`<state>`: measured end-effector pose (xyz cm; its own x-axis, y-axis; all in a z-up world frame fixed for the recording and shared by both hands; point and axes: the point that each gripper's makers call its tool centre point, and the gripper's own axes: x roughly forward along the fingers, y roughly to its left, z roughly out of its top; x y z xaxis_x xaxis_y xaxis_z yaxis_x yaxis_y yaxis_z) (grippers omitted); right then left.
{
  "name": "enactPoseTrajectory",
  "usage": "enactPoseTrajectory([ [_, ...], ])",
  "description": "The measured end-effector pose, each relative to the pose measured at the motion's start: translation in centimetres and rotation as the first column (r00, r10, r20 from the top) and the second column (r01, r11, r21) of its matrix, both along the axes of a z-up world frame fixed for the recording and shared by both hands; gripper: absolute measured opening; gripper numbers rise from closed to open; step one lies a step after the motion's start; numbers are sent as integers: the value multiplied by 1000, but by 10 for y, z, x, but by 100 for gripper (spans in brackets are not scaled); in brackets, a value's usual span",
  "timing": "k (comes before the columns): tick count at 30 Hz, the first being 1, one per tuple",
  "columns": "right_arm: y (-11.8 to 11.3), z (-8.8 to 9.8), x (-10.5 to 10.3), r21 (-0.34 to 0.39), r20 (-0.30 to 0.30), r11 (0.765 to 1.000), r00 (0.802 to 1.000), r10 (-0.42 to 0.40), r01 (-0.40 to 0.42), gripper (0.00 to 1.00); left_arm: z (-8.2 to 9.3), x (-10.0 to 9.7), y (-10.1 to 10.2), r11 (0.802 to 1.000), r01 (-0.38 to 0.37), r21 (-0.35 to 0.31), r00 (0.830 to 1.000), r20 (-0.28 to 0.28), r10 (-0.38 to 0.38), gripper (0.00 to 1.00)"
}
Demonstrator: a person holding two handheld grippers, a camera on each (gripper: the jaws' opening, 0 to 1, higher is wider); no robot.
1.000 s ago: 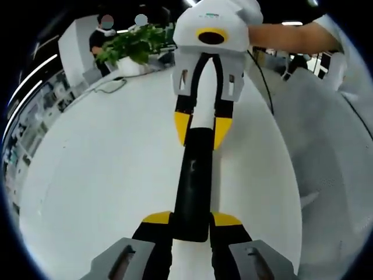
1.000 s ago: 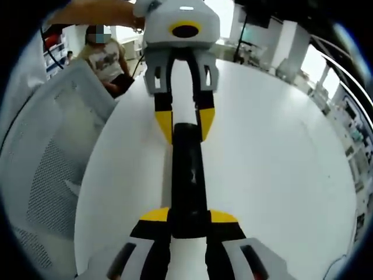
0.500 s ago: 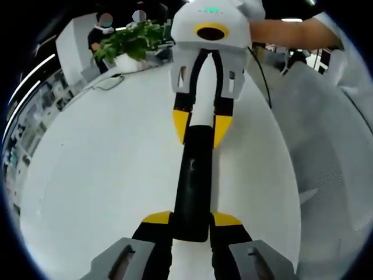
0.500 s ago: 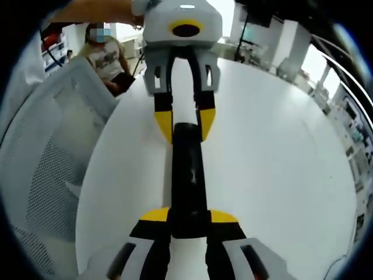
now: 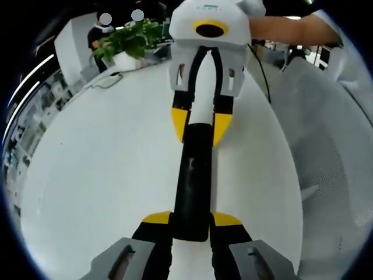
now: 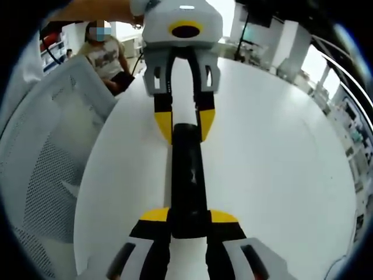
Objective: Press the specified remote control buttons in sequence, fully releasing each button before pressing the next.
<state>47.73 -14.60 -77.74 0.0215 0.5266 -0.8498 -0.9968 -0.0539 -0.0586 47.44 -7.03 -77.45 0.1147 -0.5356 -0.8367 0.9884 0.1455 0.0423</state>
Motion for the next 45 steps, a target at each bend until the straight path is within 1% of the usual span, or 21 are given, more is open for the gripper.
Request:
enactPoseTrajectory([
  [7,0,-1,0,-1,0,1000,1000,1,-1,19,-1,1,0,1000,2,-3,1000,1,-2,23],
  [13,1,-2,1,-4,2,1000,1000,10,-10,19,-4,2,1,1000,1,8,1000,6,-1,23],
  [15,1,-3,1,-9,0,1000,1000,13,-13,19,-4,1,1,1000,9,11,1000,13,-10,23],
  [16,1,-3,0,-10,-3,1000,1000,14,-14,19,-5,1,3,1000,17,24,1000,18,-18,23],
  [17,1,-4,0,-13,-5,1000,1000,14,-14,19,-5,1,1,999,36,22,999,29,-37,23],
  [28,1,-7,0,-28,-6,999,1000,21,-22,19,-6,1,2,999,23,30,1000,17,-24,23],
  [32,1,-8,0,-39,-3,999,1000,29,-29,19,-6,0,3,999,10,37,1000,3,-10,23],
  [36,1,-8,0,-39,-9,999,1000,26,-26,20,-6,-1,3,999,19,39,1000,4,-19,23],
  [38,1,-8,1,-39,-12,999,1000,24,-25,20,-6,0,4,999,16,32,1000,-6,-16,24],
  [41,1,-9,1,-41,-19,999,1000,21,-22,20,-6,0,5,1000,21,3,1000,-18,-21,24],
  [45,1,-9,1,-46,-28,999,999,21,-22,20,-6,-1,5,998,20,-52,999,-25,-21,24],
])
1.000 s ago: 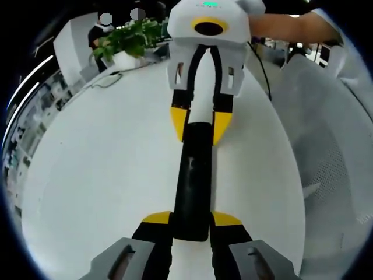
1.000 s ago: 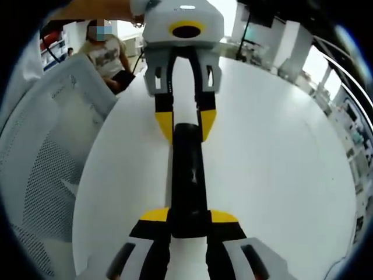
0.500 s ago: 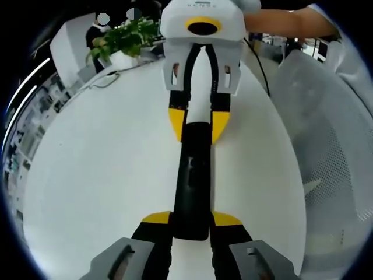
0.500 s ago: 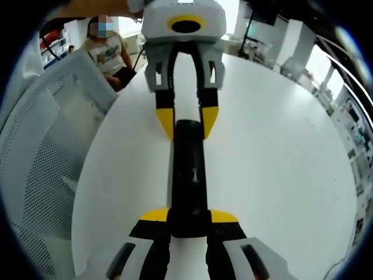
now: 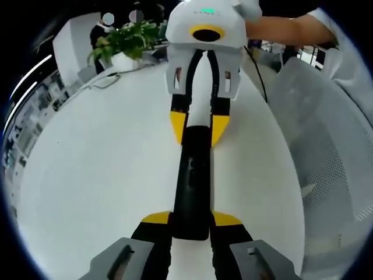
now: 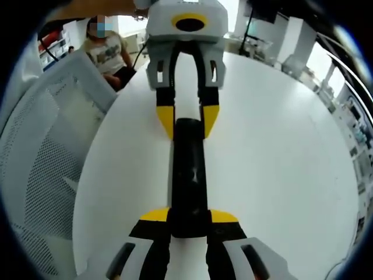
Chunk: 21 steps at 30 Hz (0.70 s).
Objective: Press the specified remote control buttons in sequence, fully releasing each button before pressing the next.
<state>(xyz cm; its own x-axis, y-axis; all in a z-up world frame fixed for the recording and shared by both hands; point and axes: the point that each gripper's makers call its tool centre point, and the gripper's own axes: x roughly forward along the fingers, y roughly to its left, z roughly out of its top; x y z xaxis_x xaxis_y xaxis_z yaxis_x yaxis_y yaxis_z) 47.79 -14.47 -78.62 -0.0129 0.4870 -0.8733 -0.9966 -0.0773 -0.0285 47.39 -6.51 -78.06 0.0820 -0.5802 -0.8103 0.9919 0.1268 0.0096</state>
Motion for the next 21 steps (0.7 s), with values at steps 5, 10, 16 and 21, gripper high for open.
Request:
enactPoseTrajectory([
  [5,0,0,0,-9,-5,1000,1000,7,-7,20,0,0,-1,1000,2,-18,1000,3,-2,24],
  [10,0,0,0,-15,-7,1000,1000,10,-10,20,0,2,-2,1000,4,-9,1000,8,-4,24],
  [16,0,0,0,-20,-8,1000,1000,15,-15,20,0,1,-2,1000,12,3,1000,6,-13,24],
  [21,0,-1,0,-25,-9,1000,1000,19,-19,20,-1,1,-1,1000,22,6,1000,11,-22,24],
])
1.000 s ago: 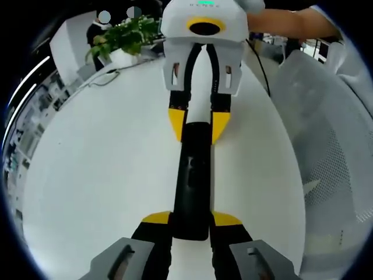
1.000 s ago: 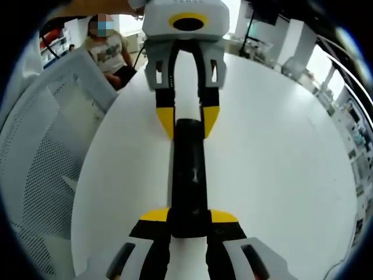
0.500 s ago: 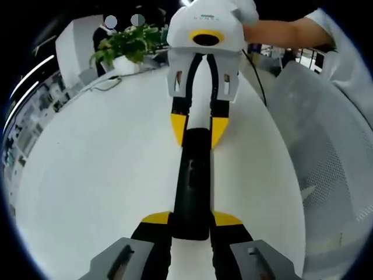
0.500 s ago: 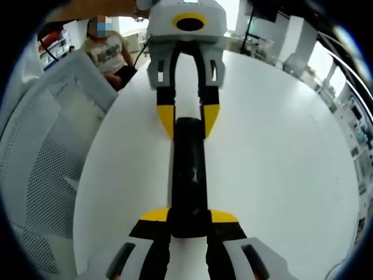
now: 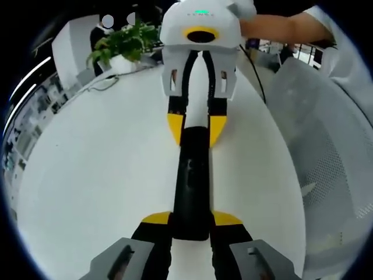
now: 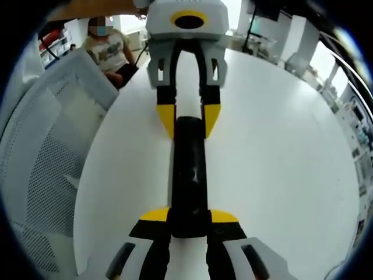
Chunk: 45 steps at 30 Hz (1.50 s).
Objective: Press the specified remote control buttons in sequence, fully releasing each button before pressing the next.
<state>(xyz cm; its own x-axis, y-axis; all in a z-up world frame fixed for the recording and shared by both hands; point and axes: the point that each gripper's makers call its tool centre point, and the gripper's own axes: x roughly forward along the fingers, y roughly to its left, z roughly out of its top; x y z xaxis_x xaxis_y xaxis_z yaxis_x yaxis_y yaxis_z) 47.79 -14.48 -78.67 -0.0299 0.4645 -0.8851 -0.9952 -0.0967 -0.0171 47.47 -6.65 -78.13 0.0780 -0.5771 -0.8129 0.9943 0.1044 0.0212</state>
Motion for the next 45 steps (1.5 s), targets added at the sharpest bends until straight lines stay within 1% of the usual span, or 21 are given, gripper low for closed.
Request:
enactPoseTrajectory([
  [5,0,0,0,0,-1,1000,1000,1,-1,20,0,1,2,999,2,-53,1000,2,-2,24],
  [8,0,0,0,1,-3,1000,1000,1,-1,20,0,1,1,998,-1,-60,1000,9,2,23],
  [18,0,0,-1,0,1,1000,1000,0,0,20,0,1,0,999,2,-38,1000,12,-1,23],
  [24,0,0,0,17,1,1000,1000,-4,4,21,0,1,0,999,-1,-40,1000,17,2,23],
  [32,-1,1,-1,11,16,1000,1000,10,-10,21,1,0,-1,999,-1,-37,1000,18,2,23],
  [38,-3,9,-3,32,17,999,1000,1,-1,23,1,0,-1,999,3,-33,1000,24,-2,23],
  [42,-3,21,-5,53,37,999,999,2,-4,22,2,-1,-1,999,2,-32,1000,27,-1,23],
  [45,-5,24,-6,46,51,999,999,12,-15,18,2,-1,-1,999,1,-32,1000,27,0,23],
])
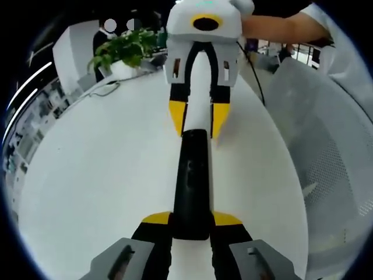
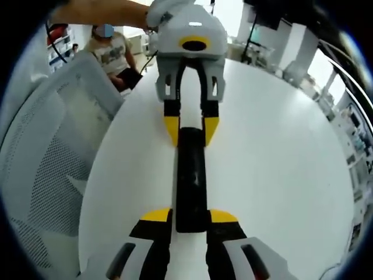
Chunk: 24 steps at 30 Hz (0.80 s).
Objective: Press the specified remote control buttons in sequence, fully releasing each button before pressing the next.
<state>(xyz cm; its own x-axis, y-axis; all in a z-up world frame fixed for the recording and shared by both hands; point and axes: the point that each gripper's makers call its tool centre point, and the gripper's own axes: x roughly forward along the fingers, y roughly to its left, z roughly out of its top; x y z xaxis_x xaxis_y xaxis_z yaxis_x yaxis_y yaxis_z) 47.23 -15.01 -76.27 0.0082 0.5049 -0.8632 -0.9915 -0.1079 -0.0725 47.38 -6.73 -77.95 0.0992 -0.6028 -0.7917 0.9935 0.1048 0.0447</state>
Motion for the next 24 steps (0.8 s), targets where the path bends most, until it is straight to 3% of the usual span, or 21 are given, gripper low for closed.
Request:
enactPoseTrajectory([
  [13,-12,12,10,-8,35,1000,999,-27,28,11,0,-1,0,1000,2,4,1000,-5,-2,24],
  [24,-17,11,9,-41,39,999,999,-6,7,4,0,0,0,1000,2,5,1000,-7,-2,24],
])
